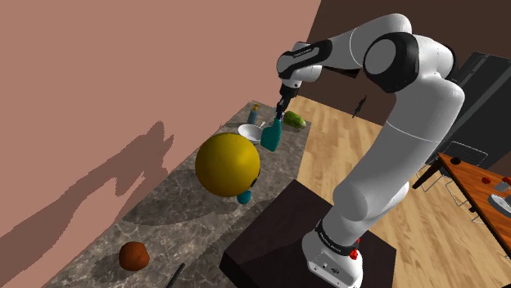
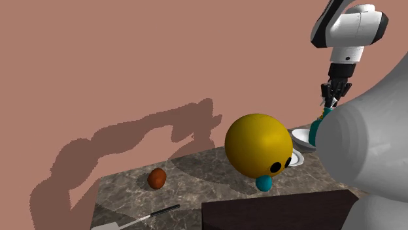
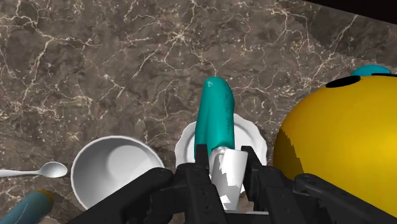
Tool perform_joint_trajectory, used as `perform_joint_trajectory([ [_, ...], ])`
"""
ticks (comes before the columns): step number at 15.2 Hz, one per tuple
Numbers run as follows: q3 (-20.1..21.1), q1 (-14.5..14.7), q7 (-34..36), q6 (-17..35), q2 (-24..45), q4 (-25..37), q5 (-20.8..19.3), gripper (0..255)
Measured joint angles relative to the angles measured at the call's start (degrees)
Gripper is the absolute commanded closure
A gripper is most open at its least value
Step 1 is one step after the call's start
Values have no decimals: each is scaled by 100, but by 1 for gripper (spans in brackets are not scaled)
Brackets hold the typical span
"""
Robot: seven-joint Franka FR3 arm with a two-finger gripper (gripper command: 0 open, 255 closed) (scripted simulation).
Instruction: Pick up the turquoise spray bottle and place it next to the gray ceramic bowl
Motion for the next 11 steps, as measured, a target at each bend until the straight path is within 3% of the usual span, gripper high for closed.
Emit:
perform_joint_trajectory([
  [11,20,-27,-94,784,438,-357,129,255],
])
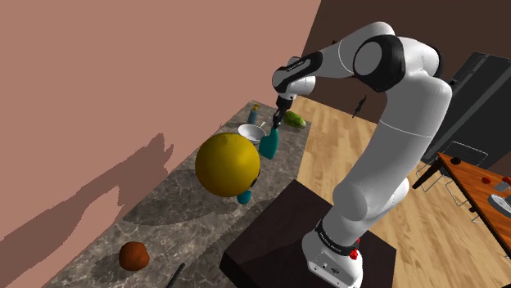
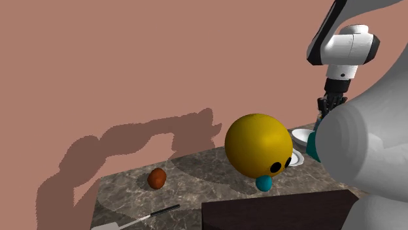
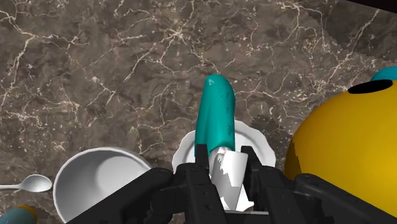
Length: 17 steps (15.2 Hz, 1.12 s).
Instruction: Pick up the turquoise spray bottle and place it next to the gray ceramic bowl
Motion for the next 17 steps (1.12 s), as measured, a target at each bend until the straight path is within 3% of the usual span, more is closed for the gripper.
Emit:
perform_joint_trajectory([
  [13,73,-55,-143,874,658,-231,213,255],
  [17,81,-60,-154,928,710,-232,230,255],
])
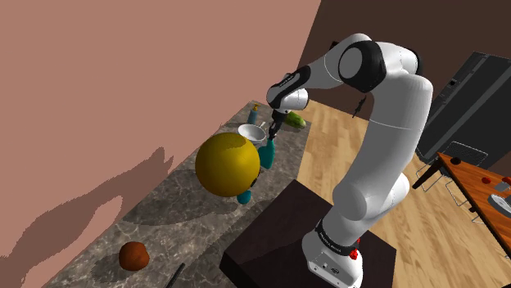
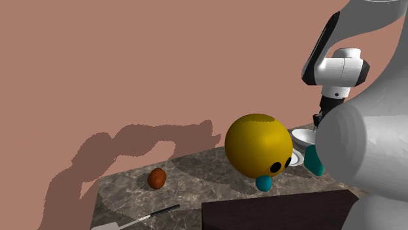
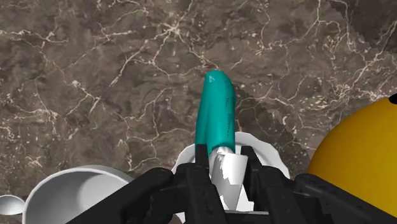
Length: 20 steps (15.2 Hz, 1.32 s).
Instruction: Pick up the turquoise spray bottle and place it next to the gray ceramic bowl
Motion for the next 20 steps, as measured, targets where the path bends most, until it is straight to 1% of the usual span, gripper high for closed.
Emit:
perform_joint_trajectory([
  [3,1,0,0,4,4,1,1,255],
  [4,1,0,0,4,4,1,1,0],
  [10,1,0,0,5,4,1,1,0],
  [12,-17,22,44,-194,-129,75,-47,0],
  [14,-58,31,75,-509,-391,137,-127,0],
  [16,-66,41,97,-602,-479,142,-155,0],
  [20,-65,49,111,-626,-502,138,-163,0],
])
